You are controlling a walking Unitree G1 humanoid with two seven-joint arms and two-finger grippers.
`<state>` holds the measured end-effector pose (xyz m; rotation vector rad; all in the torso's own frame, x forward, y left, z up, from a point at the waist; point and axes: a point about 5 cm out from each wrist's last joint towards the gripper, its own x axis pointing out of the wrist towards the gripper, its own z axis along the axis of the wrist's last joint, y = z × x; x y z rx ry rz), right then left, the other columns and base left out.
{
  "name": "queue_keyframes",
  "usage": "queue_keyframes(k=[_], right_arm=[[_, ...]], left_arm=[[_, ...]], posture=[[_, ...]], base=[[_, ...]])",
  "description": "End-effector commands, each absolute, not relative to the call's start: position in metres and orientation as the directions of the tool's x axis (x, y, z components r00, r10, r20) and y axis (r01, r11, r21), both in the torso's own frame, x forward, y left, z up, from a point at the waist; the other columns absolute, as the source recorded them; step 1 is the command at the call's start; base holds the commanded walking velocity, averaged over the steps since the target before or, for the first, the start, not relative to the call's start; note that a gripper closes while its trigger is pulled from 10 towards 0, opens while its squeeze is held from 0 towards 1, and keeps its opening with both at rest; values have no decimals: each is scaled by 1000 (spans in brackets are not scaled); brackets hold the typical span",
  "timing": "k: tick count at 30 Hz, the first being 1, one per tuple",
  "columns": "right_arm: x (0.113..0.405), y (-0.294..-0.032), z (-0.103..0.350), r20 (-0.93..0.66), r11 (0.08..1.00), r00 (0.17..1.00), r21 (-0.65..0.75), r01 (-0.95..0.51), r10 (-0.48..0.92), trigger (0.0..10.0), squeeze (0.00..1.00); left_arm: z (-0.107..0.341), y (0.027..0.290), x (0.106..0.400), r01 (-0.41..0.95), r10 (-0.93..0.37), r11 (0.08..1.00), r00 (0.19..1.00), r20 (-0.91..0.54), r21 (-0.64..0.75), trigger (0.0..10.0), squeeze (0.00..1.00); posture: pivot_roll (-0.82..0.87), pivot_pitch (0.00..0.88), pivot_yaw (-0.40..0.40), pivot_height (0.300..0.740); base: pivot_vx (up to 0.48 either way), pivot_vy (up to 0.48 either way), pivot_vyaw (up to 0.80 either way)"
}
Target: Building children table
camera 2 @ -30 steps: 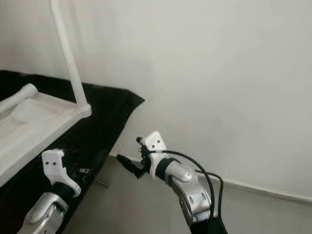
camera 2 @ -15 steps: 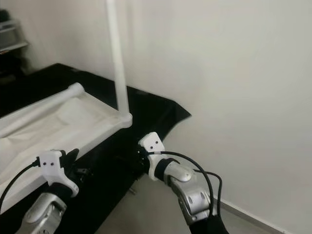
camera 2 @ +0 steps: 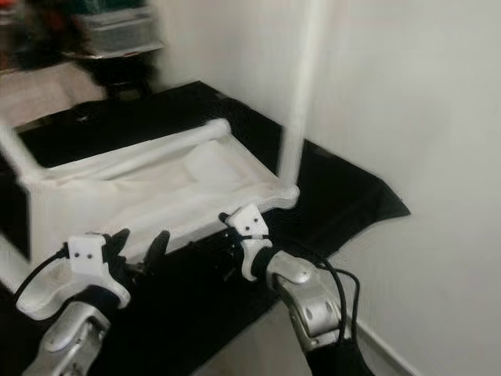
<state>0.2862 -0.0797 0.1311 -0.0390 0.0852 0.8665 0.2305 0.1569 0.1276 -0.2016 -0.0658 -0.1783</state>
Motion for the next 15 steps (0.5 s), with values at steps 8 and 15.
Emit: queue_keyframes(k=[8,15], right_arm=[[286,-85,129,-101,649,647,-12,-761,756,10000,0],[284,-82,131,-101,629,629,-37,-776,770,10000,0]], left_arm=[[129,156,232,183,-168,965,981,93,-186,10000,0],[129,157,232,188,-174,965,981,90,-181,10000,0]], posture=[[-51,25,-13,740],[-40,21,-10,740]], base=[[0,-227,323],[0,0,800]])
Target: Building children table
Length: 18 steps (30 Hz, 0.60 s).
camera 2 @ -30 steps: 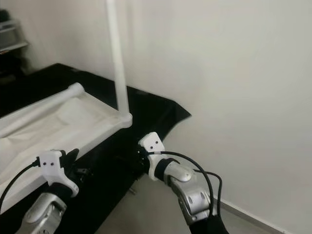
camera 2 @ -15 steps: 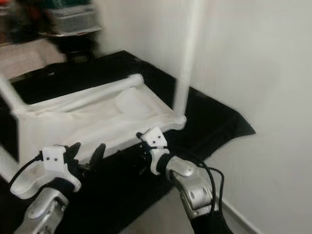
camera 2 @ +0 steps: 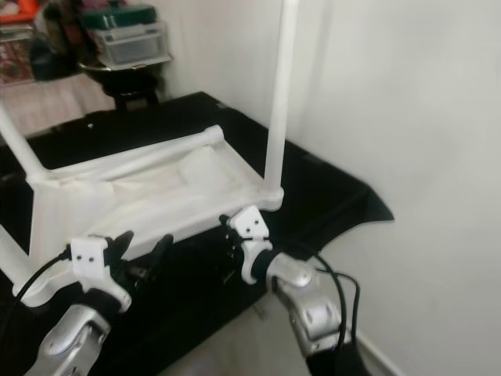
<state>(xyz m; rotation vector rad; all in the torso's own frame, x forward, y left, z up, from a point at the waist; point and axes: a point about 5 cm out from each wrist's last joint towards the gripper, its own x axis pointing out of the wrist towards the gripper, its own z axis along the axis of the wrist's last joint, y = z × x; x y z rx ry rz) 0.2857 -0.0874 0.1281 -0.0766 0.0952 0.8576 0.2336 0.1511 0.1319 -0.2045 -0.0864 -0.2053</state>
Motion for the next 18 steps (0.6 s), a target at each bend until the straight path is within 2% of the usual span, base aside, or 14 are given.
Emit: queue_keyframes(k=[1,6,10,16,18], right_arm=[[284,-82,131,-101,627,628,-38,-778,772,10000,0],[284,-82,135,-91,597,597,-30,-801,797,10000,0],[287,-84,140,-100,567,575,-99,-818,812,10000,0],[303,-95,149,-124,590,619,-205,-781,775,10000,0],[316,-102,151,-151,643,688,-259,-720,710,10000,0]], left_arm=[[129,157,232,189,-175,965,980,89,-181,10000,0],[129,156,232,191,-178,965,980,87,-181,10000,0],[128,156,231,192,-178,964,980,87,-183,10000,0],[129,154,231,204,-190,961,978,90,-189,10000,0],[129,153,231,207,-192,959,977,95,-191,10000,0]], posture=[[-40,21,-10,740],[-37,20,-9,740],[-40,19,-6,740],[-40,19,-11,740],[-39,22,-21,740]], base=[[0,0,800],[0,0,800],[0,0,800],[0,0,800],[0,0,0]])
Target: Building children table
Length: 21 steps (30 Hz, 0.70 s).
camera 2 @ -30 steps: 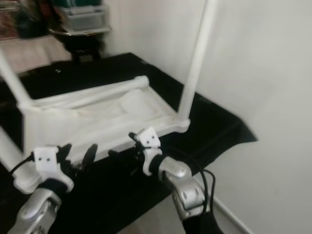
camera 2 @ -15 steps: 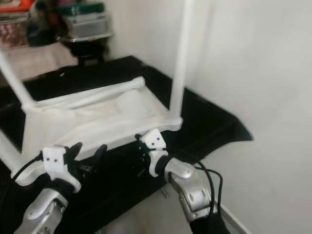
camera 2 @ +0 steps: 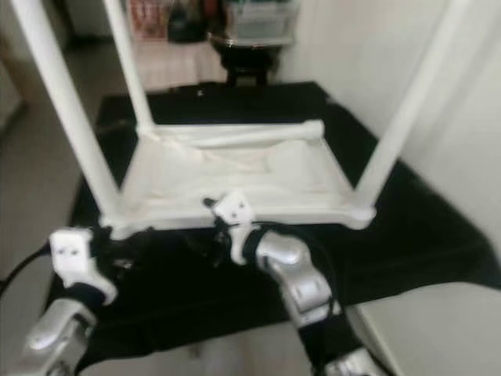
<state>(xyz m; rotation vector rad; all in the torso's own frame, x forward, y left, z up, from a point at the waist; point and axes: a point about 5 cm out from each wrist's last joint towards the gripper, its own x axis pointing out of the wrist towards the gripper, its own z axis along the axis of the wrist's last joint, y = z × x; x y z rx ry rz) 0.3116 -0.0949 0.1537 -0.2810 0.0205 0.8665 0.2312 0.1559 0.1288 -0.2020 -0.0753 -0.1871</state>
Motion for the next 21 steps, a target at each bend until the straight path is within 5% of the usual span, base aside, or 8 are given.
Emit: queue_keyframes(k=[1,13,21], right_arm=[[321,-106,151,-165,667,721,-285,-689,673,10000,0],[321,-109,134,-215,713,778,-314,-627,590,10000,0],[324,-108,132,-212,721,791,-328,-611,574,10000,0]], left_arm=[[129,153,230,201,-184,961,978,104,-189,10000,0],[128,153,231,197,-180,957,979,98,-212,10000,0],[128,155,231,191,-171,954,980,103,-230,10000,0]], posture=[[-38,22,-24,740],[-62,21,-16,740],[-63,12,-2,740]], base=[[0,0,0],[0,-379,0],[0,0,0]])
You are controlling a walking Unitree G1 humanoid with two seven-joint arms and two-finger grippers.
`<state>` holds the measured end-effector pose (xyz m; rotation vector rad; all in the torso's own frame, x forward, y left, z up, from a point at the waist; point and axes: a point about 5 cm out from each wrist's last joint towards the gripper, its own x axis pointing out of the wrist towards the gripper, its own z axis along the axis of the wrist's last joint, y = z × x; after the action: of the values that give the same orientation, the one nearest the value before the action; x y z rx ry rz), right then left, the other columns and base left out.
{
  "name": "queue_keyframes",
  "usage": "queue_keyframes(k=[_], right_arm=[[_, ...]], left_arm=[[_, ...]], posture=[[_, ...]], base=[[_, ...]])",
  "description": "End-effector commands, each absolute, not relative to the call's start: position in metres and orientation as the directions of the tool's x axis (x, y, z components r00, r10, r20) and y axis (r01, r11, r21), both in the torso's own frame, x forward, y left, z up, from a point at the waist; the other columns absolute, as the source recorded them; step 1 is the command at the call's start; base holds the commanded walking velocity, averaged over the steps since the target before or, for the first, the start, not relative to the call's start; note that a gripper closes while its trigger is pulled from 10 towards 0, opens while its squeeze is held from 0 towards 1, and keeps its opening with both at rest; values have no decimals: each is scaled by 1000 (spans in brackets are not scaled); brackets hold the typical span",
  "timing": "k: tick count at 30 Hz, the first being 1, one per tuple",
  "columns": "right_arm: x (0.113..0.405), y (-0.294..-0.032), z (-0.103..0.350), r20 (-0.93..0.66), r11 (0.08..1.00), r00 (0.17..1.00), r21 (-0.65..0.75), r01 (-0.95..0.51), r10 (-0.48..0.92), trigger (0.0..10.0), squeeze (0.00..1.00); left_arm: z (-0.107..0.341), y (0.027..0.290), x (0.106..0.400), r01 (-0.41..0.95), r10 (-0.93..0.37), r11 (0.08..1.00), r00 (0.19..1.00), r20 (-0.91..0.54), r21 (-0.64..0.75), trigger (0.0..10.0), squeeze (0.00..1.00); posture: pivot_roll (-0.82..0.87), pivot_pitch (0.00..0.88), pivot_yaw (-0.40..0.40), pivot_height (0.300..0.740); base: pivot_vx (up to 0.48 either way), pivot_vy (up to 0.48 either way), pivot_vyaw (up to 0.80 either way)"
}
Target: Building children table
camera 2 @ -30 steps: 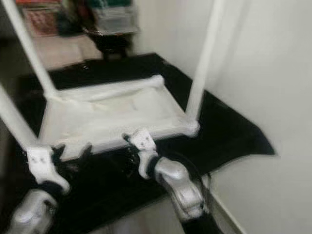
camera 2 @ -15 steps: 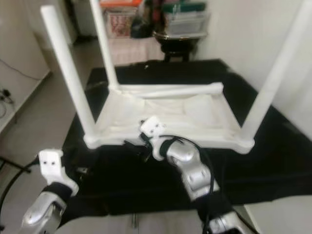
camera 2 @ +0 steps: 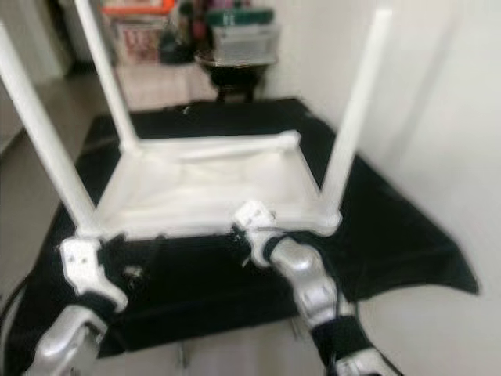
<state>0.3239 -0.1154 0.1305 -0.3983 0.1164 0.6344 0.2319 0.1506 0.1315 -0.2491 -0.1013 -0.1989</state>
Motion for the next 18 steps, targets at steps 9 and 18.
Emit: queue_keyframes(k=[9,18], right_arm=[[325,-107,131,-215,718,794,-341,-606,568,10000,0],[336,-107,133,-294,623,793,-497,-604,534,10000,0]], left_arm=[[128,156,231,188,-168,952,980,103,-240,10000,0],[129,157,230,186,-165,953,981,102,-240,10000,0]], posture=[[-64,16,-4,740],[-45,22,2,740]], base=[[0,0,0],[0,0,0]])
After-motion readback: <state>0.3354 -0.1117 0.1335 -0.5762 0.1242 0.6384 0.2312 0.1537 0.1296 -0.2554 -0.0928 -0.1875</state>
